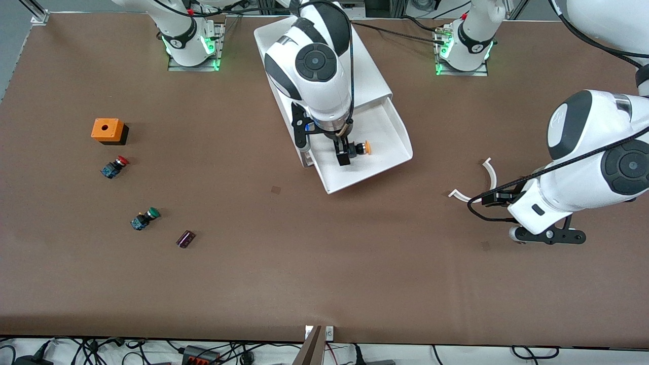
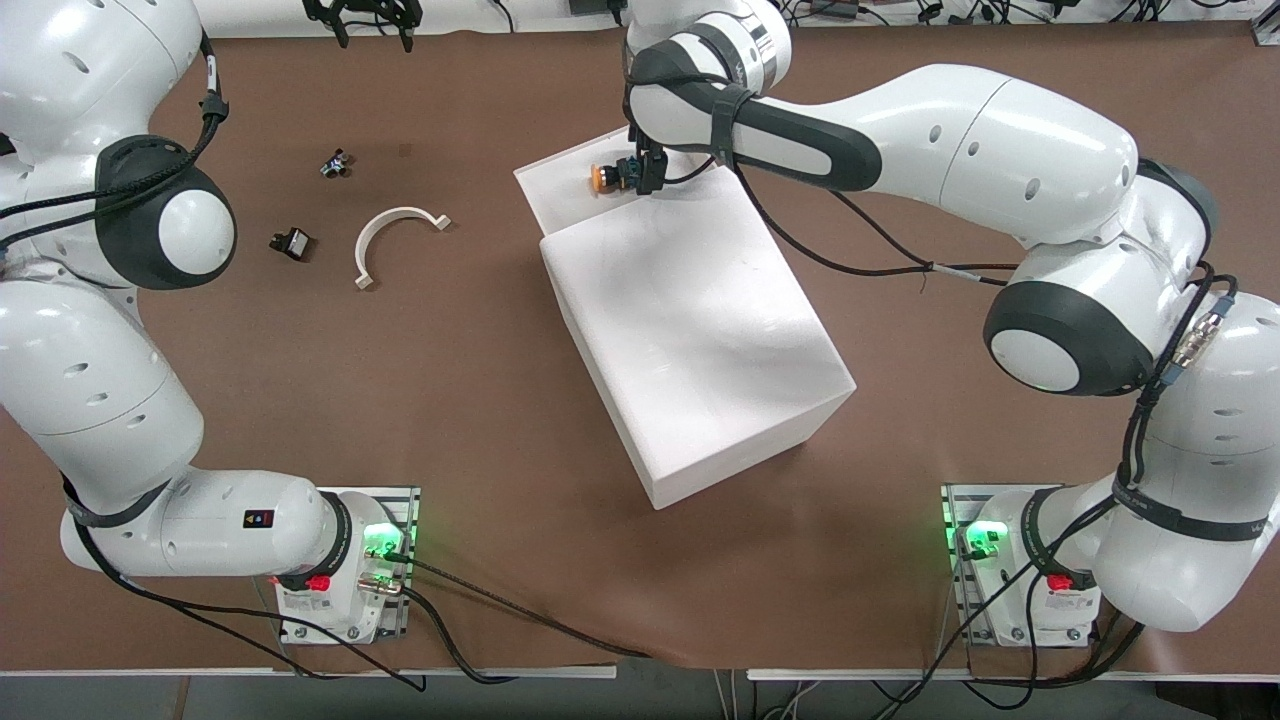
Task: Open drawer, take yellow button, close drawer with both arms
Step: 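Lower the right gripper and grasp the orange-capped button in the drawer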
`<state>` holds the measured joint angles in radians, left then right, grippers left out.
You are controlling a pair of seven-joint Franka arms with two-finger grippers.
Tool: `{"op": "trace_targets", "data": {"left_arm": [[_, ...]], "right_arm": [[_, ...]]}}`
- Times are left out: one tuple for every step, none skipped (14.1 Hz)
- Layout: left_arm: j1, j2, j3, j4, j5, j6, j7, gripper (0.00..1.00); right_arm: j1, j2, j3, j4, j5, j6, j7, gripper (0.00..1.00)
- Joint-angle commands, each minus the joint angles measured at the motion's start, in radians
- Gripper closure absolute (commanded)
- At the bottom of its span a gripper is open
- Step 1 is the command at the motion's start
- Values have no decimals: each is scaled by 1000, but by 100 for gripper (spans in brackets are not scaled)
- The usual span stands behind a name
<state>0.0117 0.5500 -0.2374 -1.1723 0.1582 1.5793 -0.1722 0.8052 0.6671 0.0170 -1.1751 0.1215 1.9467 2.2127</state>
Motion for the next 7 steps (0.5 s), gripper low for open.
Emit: {"op": "trace_targets", "data": {"left_arm": [[4, 7, -8, 10, -5, 5, -10, 0], [2, 7, -7, 10, -5, 5, -12, 0], [2, 7, -8, 10, -5, 5, -12, 0], [2, 7, -8, 10, -5, 5, -13, 0], [2, 7, -8, 10, -5, 5, -13, 0], [1, 7, -8, 10, -5, 5, -15, 0], [-2, 7, -8, 10, -5, 5, -18, 0]], "right_arm": [[14, 31, -12, 41, -13, -5, 39, 0], [15, 32, -12, 41, -13, 1, 41, 0], [18, 38, -12, 41, -13, 8, 42, 0], [20, 45, -12, 41, -13, 18, 53, 0], [20, 46, -11, 41, -11, 27, 54, 0], [20, 48, -11, 41, -11, 29, 54, 0], [22, 51, -11, 41, -11, 31, 54, 0]]}}
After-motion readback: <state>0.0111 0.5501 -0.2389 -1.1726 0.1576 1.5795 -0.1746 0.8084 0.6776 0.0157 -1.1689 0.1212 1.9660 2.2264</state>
